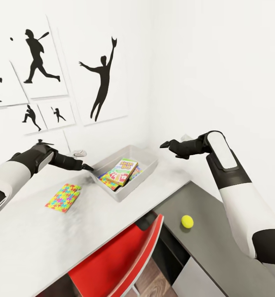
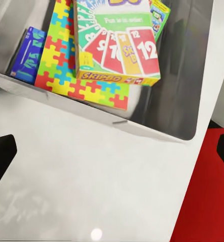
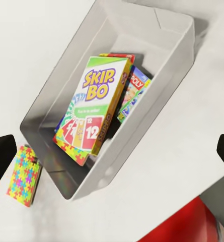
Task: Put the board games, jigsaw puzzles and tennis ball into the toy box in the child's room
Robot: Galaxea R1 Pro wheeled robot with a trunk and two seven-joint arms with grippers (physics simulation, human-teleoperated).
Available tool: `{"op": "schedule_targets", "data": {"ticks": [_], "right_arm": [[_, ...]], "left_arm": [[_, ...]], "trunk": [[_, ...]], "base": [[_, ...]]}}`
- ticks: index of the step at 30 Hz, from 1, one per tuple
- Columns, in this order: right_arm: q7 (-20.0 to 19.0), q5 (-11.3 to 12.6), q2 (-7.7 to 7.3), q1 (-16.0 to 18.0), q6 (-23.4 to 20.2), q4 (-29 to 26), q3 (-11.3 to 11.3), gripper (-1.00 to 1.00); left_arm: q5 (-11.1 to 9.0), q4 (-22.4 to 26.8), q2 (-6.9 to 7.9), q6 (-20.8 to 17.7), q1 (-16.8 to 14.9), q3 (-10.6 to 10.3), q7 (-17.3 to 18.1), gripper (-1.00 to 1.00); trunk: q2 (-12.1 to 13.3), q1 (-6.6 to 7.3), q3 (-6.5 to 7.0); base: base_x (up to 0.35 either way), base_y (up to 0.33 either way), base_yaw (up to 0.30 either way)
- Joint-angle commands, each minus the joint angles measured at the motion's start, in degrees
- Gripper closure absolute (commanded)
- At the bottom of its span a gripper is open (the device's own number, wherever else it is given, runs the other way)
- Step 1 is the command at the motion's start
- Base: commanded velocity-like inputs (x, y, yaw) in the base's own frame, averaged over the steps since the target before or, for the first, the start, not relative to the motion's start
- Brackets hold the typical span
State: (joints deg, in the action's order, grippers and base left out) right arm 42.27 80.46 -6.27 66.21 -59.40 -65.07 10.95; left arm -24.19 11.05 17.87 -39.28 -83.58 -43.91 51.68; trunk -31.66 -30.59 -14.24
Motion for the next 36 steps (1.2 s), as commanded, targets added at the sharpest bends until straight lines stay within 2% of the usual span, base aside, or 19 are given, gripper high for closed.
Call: {"op": "schedule_targets", "data": {"ticks": [1,6,9,18,36], "right_arm": [[0.64,0.57,-0.06,0.06,-0.01,-0.11,0.13,-1.00],[0.56,0.52,-0.15,-1.16,-0.01,-0.16,0.02,-1.00],[0.52,0.52,-0.17,-2.31,-0.07,-0.12,-0.98,-1.00],[0.76,0.50,-0.22,-2.75,-0.16,-0.31,-2.84,-1.00],[0.91,0.49,-0.26,-2.82,-0.01,-0.26,-3.09,-1.00]], "left_arm": [[-0.29,0.05,0.04,-0.28,0.04,-0.30,0.07,-1.00],[-0.25,-0.03,0.30,-0.21,0.73,-0.30,-0.07,-1.00],[-0.24,-0.02,0.51,-0.19,0.97,-0.31,-0.08,-1.00],[-0.24,0.00,1.16,-0.18,1.21,-0.45,0.03,-1.00],[-0.32,0.03,1.12,-0.18,1.41,-0.48,-0.33,-1.00]], "trunk": [[-0.09,-0.03,-0.01],[-0.09,-0.03,0.47],[-0.09,-0.03,0.75],[-0.09,-0.03,1.57],[-0.09,-0.03,3.21]], "base": [[0.000,0.000,0.096],[0.000,0.000,0.102],[0.000,0.000,0.121],[0.000,0.000,0.138],[0.000,0.000,0.142]]}}
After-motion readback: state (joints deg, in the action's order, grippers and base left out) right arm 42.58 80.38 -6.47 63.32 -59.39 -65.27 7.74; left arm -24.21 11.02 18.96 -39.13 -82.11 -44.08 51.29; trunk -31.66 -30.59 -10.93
